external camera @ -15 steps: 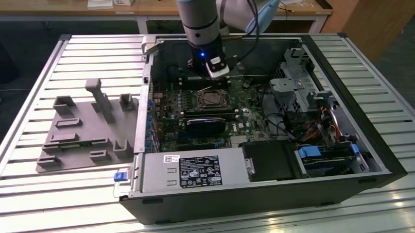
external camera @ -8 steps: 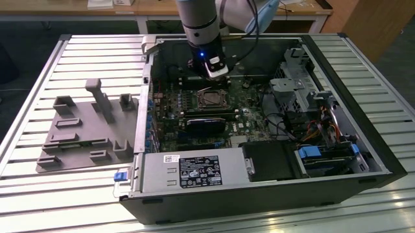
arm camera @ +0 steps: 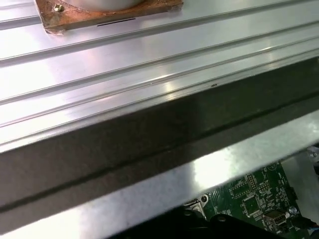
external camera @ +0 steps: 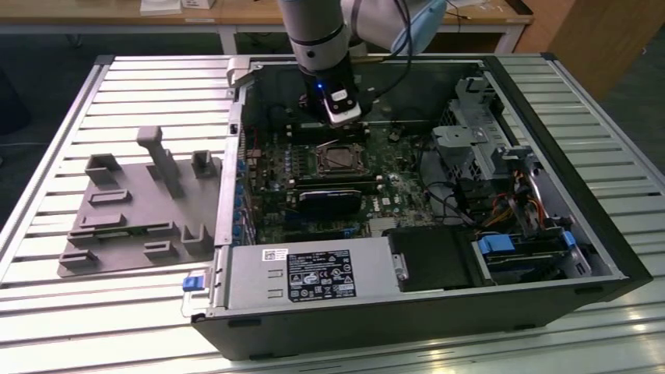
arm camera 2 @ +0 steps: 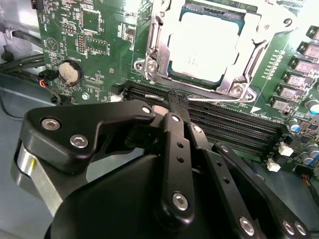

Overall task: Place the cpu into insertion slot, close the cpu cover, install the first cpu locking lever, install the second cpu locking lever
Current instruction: 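Install the first cpu locking lever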

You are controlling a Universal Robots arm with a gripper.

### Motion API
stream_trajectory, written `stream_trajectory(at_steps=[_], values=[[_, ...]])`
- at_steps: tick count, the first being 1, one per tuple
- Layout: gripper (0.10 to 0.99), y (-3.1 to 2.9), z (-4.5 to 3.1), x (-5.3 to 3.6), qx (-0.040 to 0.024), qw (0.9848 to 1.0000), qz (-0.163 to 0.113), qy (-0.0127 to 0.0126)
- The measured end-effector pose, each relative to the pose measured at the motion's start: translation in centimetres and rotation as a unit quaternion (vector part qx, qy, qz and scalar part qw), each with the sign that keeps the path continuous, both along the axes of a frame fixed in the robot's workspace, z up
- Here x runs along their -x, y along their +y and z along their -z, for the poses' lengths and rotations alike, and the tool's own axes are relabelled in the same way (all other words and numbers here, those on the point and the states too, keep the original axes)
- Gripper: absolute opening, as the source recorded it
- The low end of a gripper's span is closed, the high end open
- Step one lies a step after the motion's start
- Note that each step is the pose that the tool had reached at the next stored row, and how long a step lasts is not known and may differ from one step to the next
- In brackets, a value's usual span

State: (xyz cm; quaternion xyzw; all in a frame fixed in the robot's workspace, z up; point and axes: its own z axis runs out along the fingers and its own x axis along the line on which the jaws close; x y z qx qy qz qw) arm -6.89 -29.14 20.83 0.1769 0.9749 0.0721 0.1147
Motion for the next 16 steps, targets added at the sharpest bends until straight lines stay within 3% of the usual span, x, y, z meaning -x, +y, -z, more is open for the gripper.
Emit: stream_trajectory(at_steps=[16], values=[[0.102, 0.6, 0.3, 0.15, 0.0044, 0.9994, 0.035, -0.0024]])
